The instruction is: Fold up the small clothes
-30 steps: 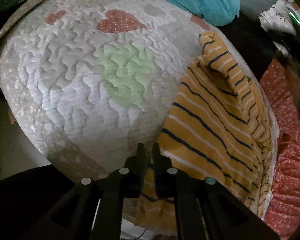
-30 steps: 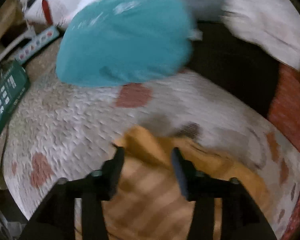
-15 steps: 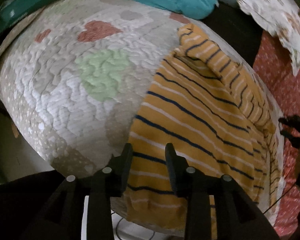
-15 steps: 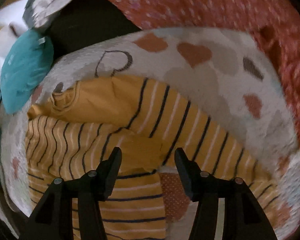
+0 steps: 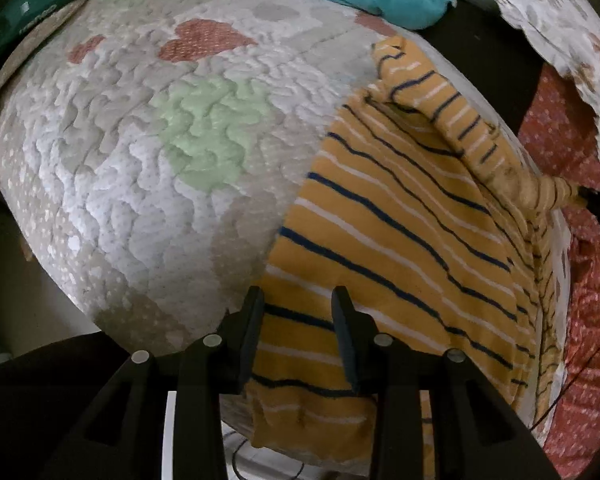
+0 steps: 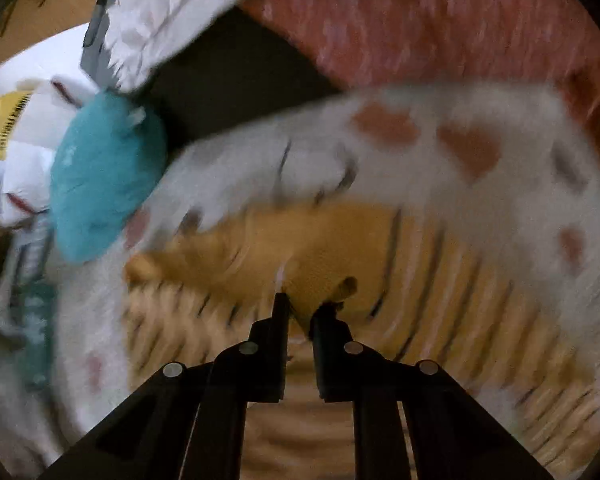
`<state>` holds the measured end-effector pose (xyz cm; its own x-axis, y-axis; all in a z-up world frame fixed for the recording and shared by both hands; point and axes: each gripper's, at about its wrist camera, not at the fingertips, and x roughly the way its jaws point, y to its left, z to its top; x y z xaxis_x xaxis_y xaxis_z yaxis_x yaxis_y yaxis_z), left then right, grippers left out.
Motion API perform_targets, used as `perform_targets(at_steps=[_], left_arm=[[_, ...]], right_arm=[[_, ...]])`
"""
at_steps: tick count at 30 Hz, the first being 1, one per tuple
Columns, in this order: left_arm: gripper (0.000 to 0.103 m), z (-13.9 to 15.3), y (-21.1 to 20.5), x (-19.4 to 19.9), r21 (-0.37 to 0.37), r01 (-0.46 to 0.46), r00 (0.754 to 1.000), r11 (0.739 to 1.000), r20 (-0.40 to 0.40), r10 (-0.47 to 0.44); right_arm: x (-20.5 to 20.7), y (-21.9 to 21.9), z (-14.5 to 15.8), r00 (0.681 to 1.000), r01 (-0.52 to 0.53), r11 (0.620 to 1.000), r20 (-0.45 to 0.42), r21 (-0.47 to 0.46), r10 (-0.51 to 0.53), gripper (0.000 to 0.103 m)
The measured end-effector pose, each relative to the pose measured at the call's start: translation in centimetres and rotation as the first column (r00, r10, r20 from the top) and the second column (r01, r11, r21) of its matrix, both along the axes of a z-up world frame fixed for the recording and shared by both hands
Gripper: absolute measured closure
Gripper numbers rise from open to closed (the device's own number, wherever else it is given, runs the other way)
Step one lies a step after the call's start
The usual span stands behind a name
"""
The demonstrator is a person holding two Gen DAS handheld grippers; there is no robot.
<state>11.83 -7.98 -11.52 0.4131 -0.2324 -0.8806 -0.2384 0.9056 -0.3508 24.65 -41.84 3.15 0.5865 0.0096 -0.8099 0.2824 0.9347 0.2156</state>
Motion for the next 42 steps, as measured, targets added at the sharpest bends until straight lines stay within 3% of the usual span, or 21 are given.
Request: perform_targets(at_steps=[1, 2, 3, 4, 9, 11, 14, 19, 22, 23, 24, 26, 27, 28, 33, 37, 40, 42], left_arm=[[0.069, -0.1, 0.3, -0.3, 0.001, -0.009, 1.0, 1.0, -0.002, 0.009], [0.069, 0.0, 1.0, -0.7, -0.005, -0.019, 1.0, 1.0, -0.003, 0.019], [0.069, 0.0, 1.6, -0.7, -0.015, -0.034, 0.999, 0.999, -0.005, 0.034], [0.069, -0.1, 2.2, -0.7, -0.023, -0.051, 0.999, 0.998, -0.008, 0.051], [0.062, -0.8, 4.7, -0.9, -0.038, -0.096, 0.995, 0.995, -0.027, 0.095], [0.061, -1.0, 5.2, -1.0, -0.04, -0.096, 0.995, 0.995, -0.031, 0.095], [0.049, -1.5, 6.0, -1.3, -0.068, -0.077, 0.996, 0.995, -0.049, 0.073], [0.029, -2.4, 4.4, -2.1, -0.101, 0.052, 0.995, 0.994, -0.082, -0.06], [0.028, -2.3, 2.4, -2.7, -0.01, 0.133, 0.987, 0.991, -0.09, -0.133], [0.031, -2.3, 1.6, -3.0, 0.023, 0.167, 0.982, 0.986, -0.094, -0.164], [0.049, -2.3, 0.8, -3.5, 0.044, 0.206, 0.974, 0.977, -0.104, -0.201], [0.065, -1.9, -0.2, -4.2, 0.099, 0.255, 0.963, 0.962, -0.111, -0.244], [0.078, -1.5, -0.5, -4.7, 0.136, 0.272, 0.959, 0.953, -0.123, -0.256], [0.094, -1.2, -0.4, -5.0, 0.142, 0.28, 0.956, 0.95, -0.136, -0.261], [0.094, 0.5, 1.7, -7.3, 0.134, 0.261, 0.958, 0.956, -0.156, -0.24], [0.094, 0.9, 3.6, -9.7, 0.123, 0.243, 0.961, 0.962, -0.164, -0.222], [0.092, 2.8, 4.7, -11.1, 0.081, 0.245, 0.965, 0.966, -0.112, -0.235], [0.092, 4.9, 5.4, -11.8, 0.093, 0.245, 0.969, 0.965, -0.062, -0.24]], right_arm=[[0.6, 0.2, -0.1, 0.999, 0.035, 0.99, -0.006, -0.14, -0.036, 0.089], [0.9, 0.2, -0.5, 0.998, 0.046, 0.974, -0.026, -0.222, -0.053, 0.086], [1.2, 0.4, -1.2, 0.996, 0.041, 0.959, -0.06, -0.279, -0.06, 0.068], [0.8, 0.3, -1.9, 0.994, 0.025, 0.96, -0.091, -0.278, -0.052, 0.054], [-6.1, 0.4, -4.6, 0.994, -0.018, 0.998, -0.11, -0.063, 0.011, 0.044], [-9.6, 0.3, -6.6, 0.99, -0.032, 0.999, -0.14, 0.015, 0.034, 0.043], [-16.4, 0.5, -9.5, 0.984, -0.025, 0.992, -0.171, 0.126, 0.046, 0.043], [-24.1, 1.8, -13.1, 0.98, -0.012, 0.981, -0.19, 0.196, 0.05, 0.04], [-26.4, 3.6, -14.5, 0.982, -0.019, 0.979, -0.179, 0.204, 0.057, 0.038], [-26.8, 4.3, -14.3, 0.986, -0.027, 0.983, -0.158, 0.18, 0.056, 0.037], [-27.0, 4.9, -14.4, 0.984, -0.047, 0.982, -0.161, 0.184, 0.078, 0.041], [-27.2, 6.2, -14.4, 0.976, -0.092, 0.983, -0.181, 0.157, 0.12, 0.066], [-27.2, 6.3, -14.4, 0.972, -0.118, 0.976, -0.18, 0.182, 0.151, 0.09], [-27.3, 6.0, -14.2, 0.969, -0.116, 0.968, -0.19, 0.221, 0.159, 0.093], [-29.2, 4.5, -12.9, 0.972, -0.097, 0.971, -0.19, 0.219, 0.14, 0.095], [-30.1, 4.0, -14.3, 0.964, -0.085, 0.966, -0.224, 0.246, 0.142, 0.092], [-30.7, 2.4, -14.0, 0.971, -0.061, 0.953, -0.203, 0.298, 0.126, 0.085], [-30.6, 1.8, -12.5, 0.98, -0.066, 0.956, -0.161, 0.287, 0.116, 0.082]])
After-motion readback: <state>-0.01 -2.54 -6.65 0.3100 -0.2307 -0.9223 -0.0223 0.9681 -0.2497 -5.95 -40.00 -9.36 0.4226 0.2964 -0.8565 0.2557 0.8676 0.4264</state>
